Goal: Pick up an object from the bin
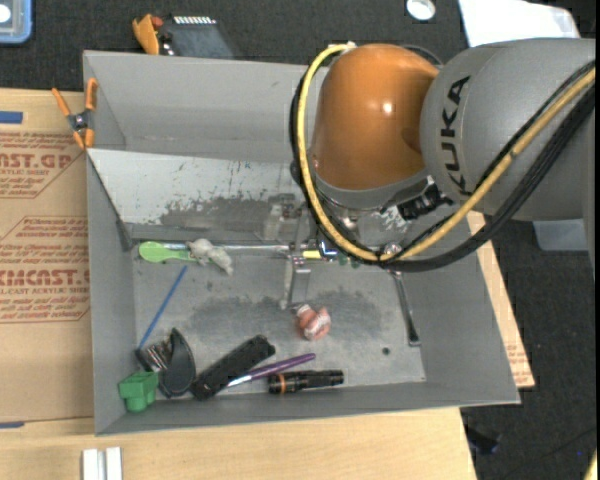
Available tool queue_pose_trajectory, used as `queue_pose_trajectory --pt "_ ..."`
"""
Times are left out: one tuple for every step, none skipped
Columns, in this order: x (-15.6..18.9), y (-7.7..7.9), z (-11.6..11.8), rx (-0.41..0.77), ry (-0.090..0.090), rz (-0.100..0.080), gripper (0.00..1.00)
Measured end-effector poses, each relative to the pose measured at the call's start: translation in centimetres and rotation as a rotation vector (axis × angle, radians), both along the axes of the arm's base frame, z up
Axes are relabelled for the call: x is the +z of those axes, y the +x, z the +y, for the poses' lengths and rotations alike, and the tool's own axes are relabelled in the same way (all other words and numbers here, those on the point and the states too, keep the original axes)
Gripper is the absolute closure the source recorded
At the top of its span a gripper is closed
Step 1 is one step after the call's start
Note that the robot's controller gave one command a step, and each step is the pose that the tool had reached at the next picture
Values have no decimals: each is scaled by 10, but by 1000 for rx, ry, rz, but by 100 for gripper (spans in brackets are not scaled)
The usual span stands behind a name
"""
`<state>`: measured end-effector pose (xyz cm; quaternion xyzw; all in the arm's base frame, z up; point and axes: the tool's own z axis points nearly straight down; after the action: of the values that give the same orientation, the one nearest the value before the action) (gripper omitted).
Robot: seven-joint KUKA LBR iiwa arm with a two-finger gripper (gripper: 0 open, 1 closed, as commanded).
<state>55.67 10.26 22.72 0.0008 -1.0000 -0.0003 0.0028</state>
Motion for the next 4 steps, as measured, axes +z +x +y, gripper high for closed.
queue_pose_trajectory --pt "4 2 -1 -1 1 -7 0" --pt "-72 -35 12 10 2 -10 0" --pt "-83 -57 27 266 0 -12 0" --pt "-114 -64 61 342 3 -7 0"
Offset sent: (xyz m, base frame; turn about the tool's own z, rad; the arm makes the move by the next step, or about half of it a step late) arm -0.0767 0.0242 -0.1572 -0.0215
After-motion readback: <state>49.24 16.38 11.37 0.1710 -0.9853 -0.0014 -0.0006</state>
